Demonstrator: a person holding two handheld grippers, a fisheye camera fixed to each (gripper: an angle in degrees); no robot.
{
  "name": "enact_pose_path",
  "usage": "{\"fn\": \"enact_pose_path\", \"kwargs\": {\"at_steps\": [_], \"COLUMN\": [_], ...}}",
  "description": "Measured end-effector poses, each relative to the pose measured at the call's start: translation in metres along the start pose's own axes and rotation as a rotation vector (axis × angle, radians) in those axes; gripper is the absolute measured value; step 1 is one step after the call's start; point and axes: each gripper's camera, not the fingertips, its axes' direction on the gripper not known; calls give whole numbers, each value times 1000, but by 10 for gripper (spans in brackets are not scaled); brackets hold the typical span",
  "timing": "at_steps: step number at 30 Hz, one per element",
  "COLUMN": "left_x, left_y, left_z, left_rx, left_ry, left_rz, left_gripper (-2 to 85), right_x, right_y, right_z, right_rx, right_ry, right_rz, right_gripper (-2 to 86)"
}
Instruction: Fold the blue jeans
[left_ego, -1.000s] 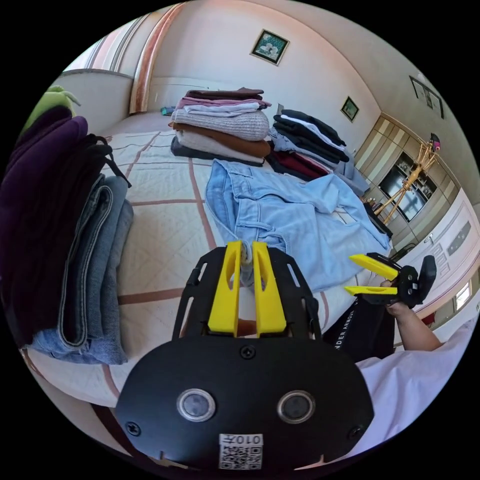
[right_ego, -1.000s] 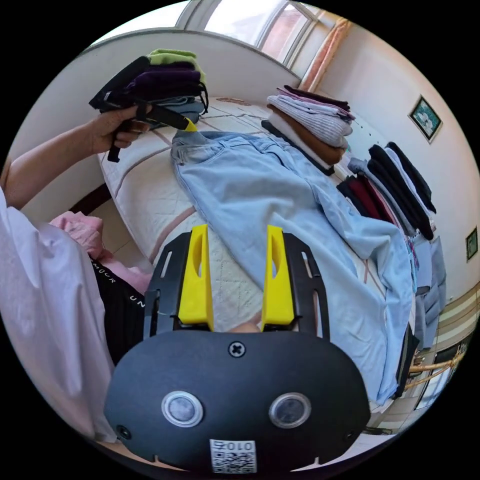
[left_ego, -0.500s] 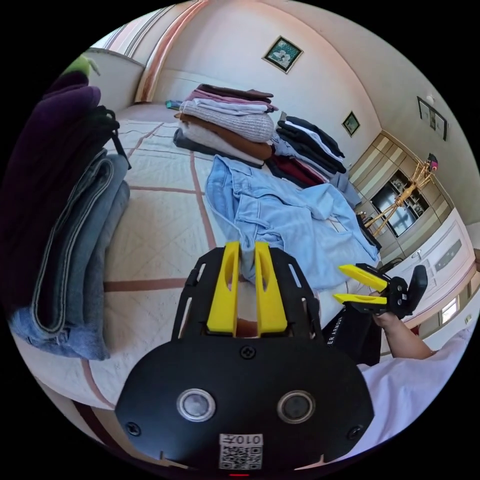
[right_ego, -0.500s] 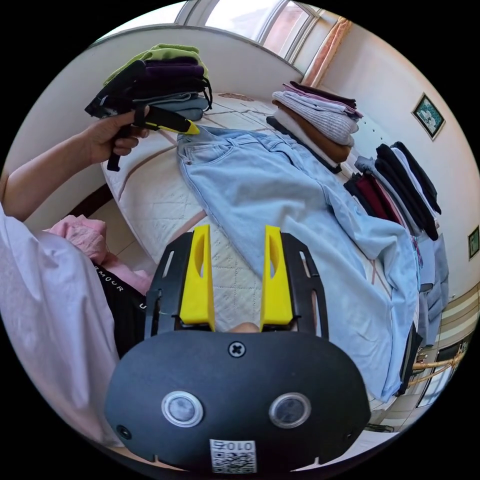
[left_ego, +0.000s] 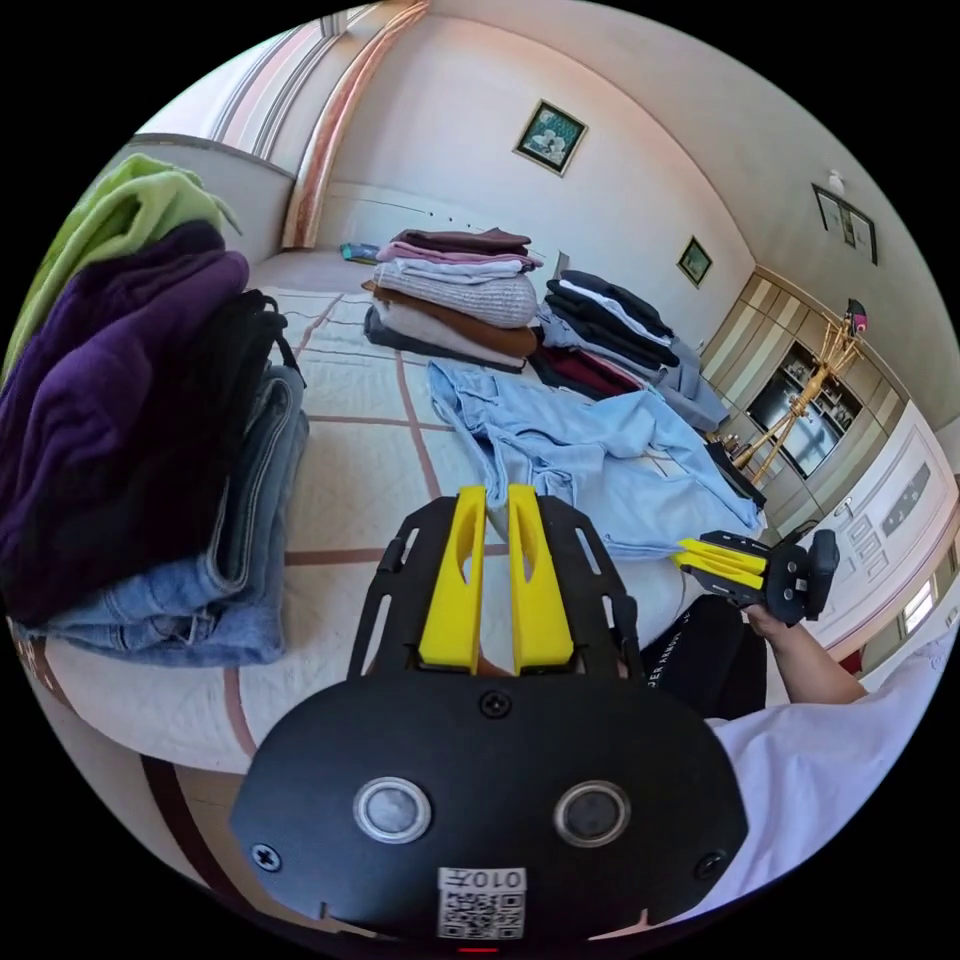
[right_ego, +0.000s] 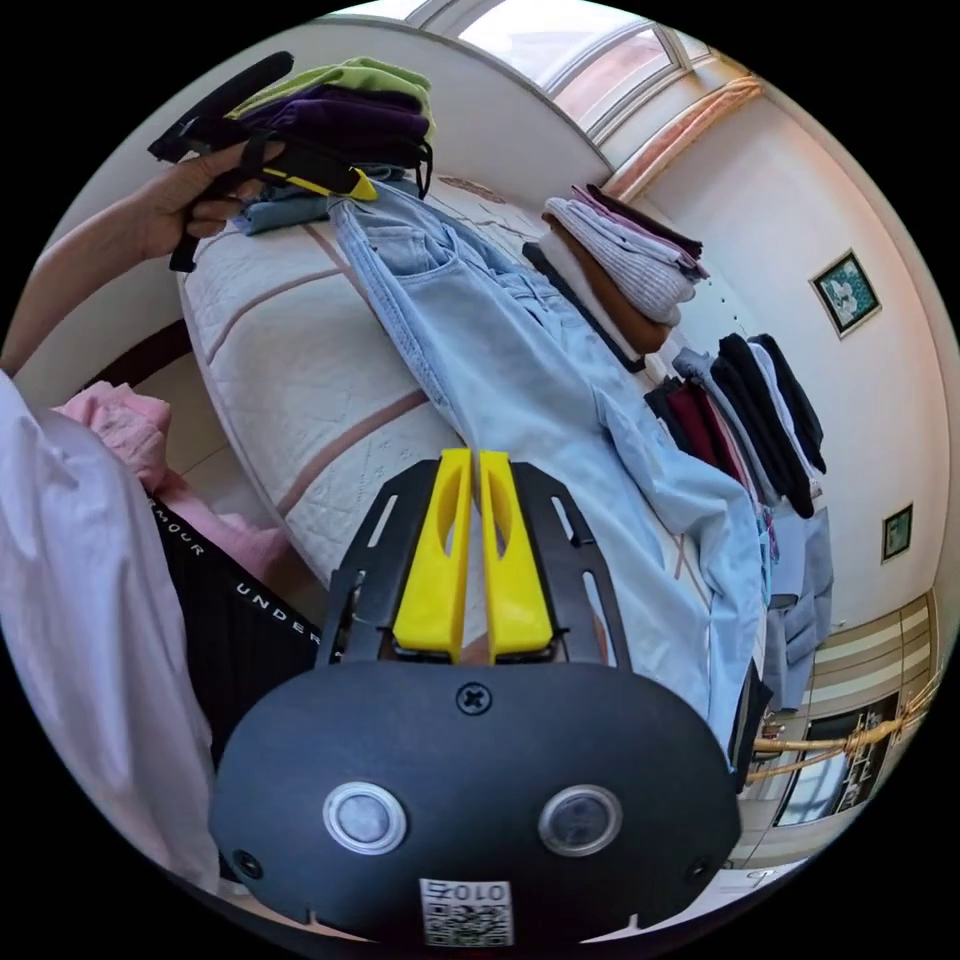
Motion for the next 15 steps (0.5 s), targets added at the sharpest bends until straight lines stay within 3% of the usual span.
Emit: {"fn": "enact_pose_path", "kwargs": {"at_steps": [8, 12, 15], "left_x": [18, -9, -13], "left_y": [51, 67, 71], "left_z": [-37, 7, -5], "left_rx": [-20, -190, -163], "left_ry": [-80, -61, -122], "left_rz": [7, -44, -21], "left_gripper": [57, 68, 76], "right_x": [9, 11, 18], "right_y": [35, 46, 54], "right_z": [-12, 20, 25], "right_rx": [42, -30, -37], "right_ry": [-162, -215, -260], "right_rz": [-13, -36, -50], "right_gripper": [19, 31, 50]}}
